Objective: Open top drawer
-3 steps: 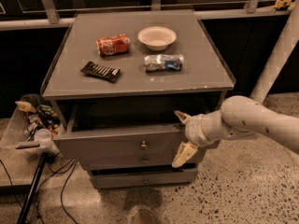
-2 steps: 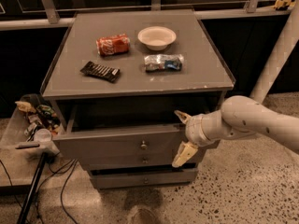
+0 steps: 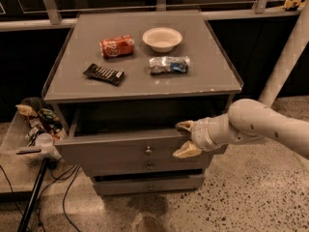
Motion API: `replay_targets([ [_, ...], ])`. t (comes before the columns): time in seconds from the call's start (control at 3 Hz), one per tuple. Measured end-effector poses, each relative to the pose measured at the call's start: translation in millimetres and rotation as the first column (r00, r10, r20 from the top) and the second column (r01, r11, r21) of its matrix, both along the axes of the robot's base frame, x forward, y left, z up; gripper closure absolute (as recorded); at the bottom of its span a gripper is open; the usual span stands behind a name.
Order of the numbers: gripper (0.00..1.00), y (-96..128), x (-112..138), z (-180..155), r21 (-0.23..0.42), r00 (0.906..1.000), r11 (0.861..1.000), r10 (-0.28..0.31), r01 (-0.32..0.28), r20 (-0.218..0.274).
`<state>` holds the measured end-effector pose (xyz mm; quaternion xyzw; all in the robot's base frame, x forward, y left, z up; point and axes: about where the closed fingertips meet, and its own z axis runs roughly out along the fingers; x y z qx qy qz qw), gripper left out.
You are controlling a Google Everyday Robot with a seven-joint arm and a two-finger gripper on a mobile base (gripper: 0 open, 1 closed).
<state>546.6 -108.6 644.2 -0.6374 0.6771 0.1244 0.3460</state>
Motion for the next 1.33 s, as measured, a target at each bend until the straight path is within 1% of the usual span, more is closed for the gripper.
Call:
replay_targets([
  [0.67,0.89,0,-12,2,0.012,0.9998,1.000,0.011,-0.011,-0.015],
  [1.0,1.00,0,-12,6,0.012,0.9998,1.000,0.011,-0.011,-0.015],
  [1.33,1.00,-7,-31,3,0.022,0.9998,1.000,0.000,0.001,-0.019],
])
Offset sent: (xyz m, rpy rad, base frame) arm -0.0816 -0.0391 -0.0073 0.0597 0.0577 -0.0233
